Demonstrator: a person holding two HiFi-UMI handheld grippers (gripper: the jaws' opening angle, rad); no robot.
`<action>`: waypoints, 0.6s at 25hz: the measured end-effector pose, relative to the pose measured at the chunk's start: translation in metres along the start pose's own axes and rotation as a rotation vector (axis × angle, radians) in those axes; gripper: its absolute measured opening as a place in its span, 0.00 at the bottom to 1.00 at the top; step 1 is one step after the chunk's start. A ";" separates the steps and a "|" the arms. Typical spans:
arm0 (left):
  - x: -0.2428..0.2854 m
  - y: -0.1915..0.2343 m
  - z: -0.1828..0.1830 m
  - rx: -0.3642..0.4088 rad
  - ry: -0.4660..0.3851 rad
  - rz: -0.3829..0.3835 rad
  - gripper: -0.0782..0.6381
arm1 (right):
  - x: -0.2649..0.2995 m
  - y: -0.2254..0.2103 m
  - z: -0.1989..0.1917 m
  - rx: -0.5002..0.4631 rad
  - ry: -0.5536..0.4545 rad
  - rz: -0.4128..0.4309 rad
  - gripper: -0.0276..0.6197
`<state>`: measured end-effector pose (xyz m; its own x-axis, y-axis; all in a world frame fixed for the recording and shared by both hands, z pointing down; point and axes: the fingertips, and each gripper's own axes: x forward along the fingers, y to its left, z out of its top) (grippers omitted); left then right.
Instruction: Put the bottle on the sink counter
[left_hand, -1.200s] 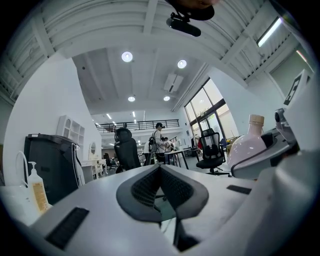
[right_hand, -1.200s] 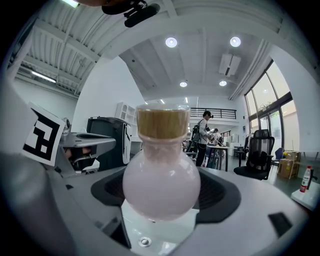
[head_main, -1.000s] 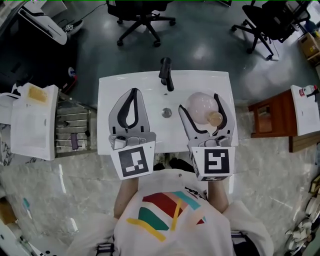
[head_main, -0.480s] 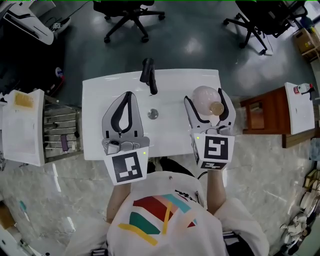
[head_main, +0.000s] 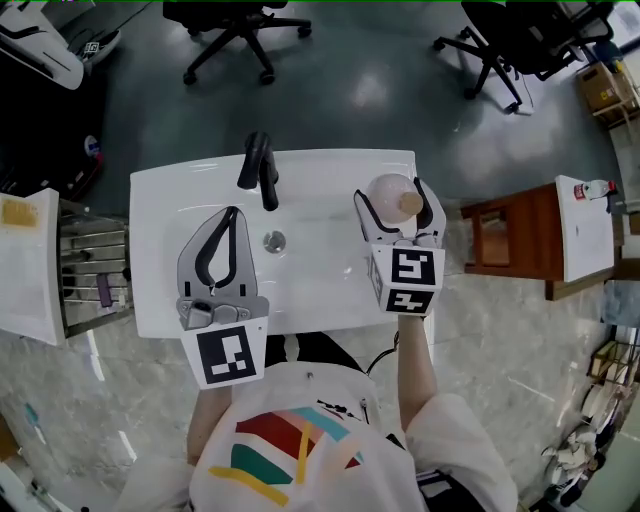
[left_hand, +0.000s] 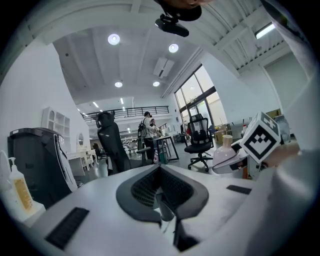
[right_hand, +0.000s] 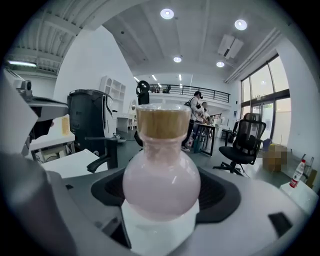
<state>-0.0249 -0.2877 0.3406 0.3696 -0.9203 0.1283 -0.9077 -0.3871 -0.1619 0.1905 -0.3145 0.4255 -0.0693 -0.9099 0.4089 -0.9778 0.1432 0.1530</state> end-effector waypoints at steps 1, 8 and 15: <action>0.002 -0.001 -0.002 0.003 0.007 0.002 0.13 | 0.008 -0.004 -0.005 0.002 0.012 0.001 0.65; 0.016 -0.011 -0.023 0.051 0.080 -0.013 0.13 | 0.055 -0.028 -0.039 0.026 0.092 0.020 0.65; 0.025 -0.028 -0.044 0.101 0.146 -0.067 0.13 | 0.087 -0.039 -0.078 0.042 0.179 0.040 0.65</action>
<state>0.0011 -0.2979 0.3913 0.3891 -0.8771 0.2815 -0.8549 -0.4576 -0.2443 0.2383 -0.3693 0.5253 -0.0752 -0.8195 0.5681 -0.9826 0.1580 0.0978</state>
